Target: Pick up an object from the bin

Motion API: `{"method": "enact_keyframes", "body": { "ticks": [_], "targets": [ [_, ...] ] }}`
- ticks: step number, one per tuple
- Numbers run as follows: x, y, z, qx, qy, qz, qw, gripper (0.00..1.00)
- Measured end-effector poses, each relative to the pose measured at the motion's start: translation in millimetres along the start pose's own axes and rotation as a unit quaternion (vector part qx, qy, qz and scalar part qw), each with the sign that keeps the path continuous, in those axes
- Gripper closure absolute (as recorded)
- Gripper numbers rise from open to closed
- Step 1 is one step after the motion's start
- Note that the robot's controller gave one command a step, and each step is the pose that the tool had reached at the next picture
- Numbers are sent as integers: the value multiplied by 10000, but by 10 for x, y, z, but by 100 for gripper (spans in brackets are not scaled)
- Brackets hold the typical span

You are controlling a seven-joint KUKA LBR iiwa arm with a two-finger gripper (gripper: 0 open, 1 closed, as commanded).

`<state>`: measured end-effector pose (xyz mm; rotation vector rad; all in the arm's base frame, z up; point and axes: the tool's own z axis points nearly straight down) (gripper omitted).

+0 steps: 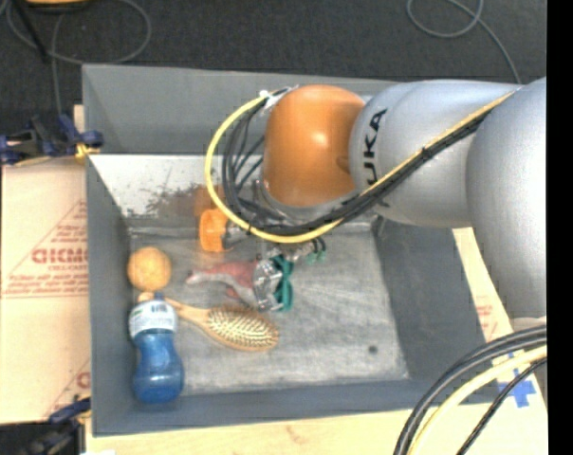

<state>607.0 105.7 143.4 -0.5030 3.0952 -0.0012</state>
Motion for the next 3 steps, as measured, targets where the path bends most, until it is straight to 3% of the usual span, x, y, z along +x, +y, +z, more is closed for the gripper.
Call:
{"method": "enact_keyframes", "body": {
  "ticks": [1, 2, 3],
  "targets": [
    [-168, -178, 692, -20, -25, -1028, 9947, 100],
    [-168, -178, 692, -21, -25, -1021, 9948, 100],
    [-337, -32, -692, -12, -7, -1296, 9916, 100]
  ]
}}
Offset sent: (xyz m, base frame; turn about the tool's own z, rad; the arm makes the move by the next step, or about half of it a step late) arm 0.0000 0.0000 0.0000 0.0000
